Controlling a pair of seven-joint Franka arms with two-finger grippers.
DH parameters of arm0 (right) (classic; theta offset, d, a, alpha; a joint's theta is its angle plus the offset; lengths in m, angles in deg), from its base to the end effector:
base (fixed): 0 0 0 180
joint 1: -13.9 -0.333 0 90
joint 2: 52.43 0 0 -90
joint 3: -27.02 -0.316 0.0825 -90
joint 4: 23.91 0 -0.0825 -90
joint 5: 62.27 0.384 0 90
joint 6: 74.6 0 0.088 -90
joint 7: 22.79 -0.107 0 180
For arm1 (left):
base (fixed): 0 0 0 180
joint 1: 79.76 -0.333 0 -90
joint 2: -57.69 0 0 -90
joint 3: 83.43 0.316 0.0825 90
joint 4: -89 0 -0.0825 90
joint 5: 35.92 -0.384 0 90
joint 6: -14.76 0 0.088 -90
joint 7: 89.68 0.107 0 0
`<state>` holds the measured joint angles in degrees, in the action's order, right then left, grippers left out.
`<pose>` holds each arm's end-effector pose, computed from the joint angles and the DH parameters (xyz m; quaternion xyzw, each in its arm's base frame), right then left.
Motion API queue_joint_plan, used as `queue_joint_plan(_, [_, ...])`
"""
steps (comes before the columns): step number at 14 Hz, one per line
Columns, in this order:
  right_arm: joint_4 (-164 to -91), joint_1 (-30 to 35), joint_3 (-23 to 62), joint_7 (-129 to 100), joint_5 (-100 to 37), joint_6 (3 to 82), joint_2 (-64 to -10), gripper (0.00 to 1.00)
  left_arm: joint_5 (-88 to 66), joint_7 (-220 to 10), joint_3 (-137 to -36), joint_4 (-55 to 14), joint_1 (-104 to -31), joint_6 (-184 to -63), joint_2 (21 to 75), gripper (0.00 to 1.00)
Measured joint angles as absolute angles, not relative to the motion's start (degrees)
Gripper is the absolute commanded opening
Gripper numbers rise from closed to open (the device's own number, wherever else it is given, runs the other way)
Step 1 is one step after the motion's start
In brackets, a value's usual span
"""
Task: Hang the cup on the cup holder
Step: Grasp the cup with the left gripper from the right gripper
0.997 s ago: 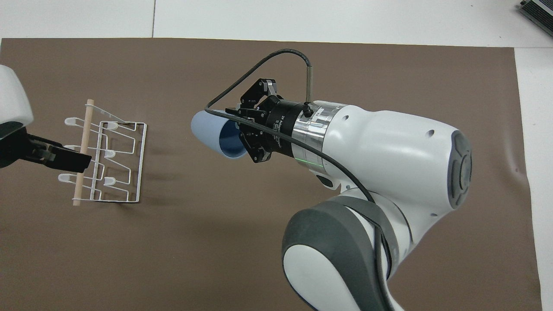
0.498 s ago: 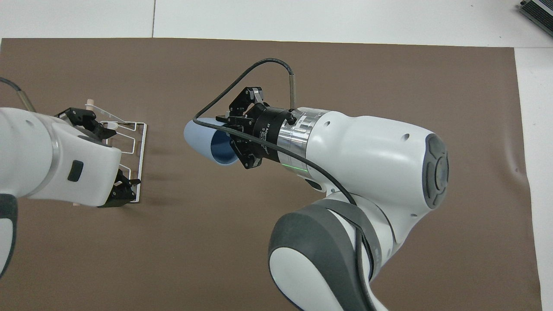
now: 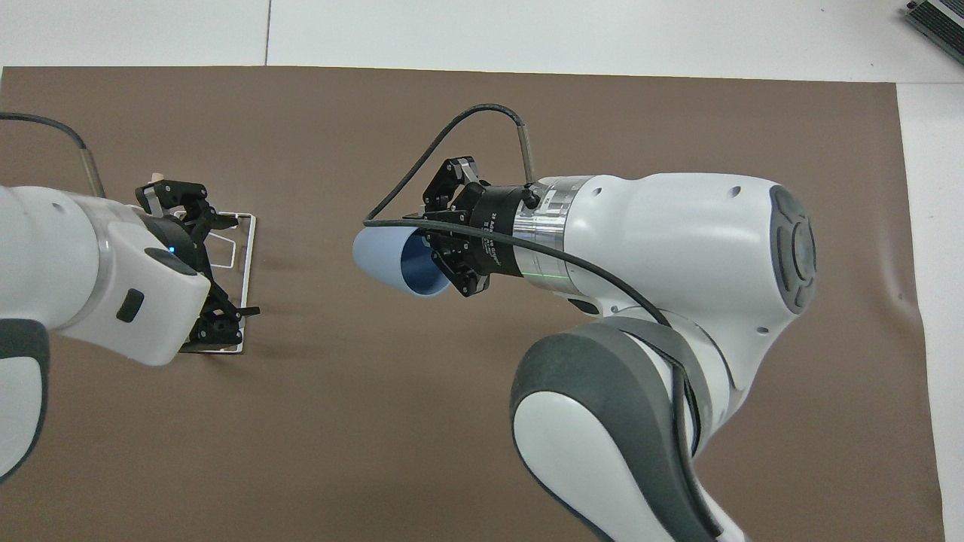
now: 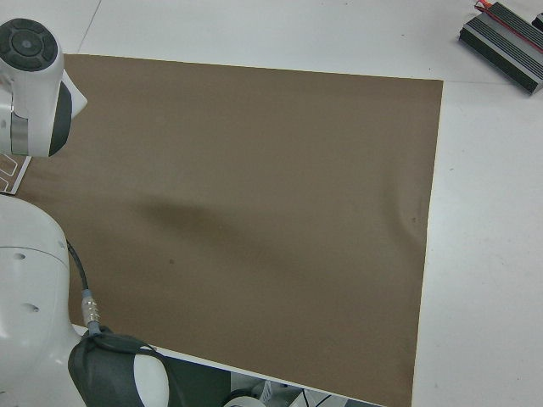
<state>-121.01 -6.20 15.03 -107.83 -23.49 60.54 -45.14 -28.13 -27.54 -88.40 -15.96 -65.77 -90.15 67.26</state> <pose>0.5459 0.3431 0.5782 -0.7351 0.5543 0.1260 0.3694 0.4905 -0.1837 0.6136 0.7636 -0.6376 0.0988 0.0251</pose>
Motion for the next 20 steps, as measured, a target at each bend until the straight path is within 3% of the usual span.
queue_joint_plan(7, [-120.9,-6.3,14.9,-107.4,-22.7,60.5,-45.1,0.0,-19.7,-22.5,-88.8,-18.6,-65.6,-93.6,66.0,1.0])
queue_joint_plan(19, [-121.1,-6.3,15.0,-107.3,-20.3,60.5,-45.1,0.0,-13.6,-22.1,-89.4,-18.8,-59.1,-104.5,62.4,1.0])
queue_joint_plan(20, [-121.1,-6.3,14.9,-107.3,-20.3,60.5,-45.1,0.0,-13.5,-22.1,-89.5,-18.8,-58.4,-105.7,61.5,0.95])
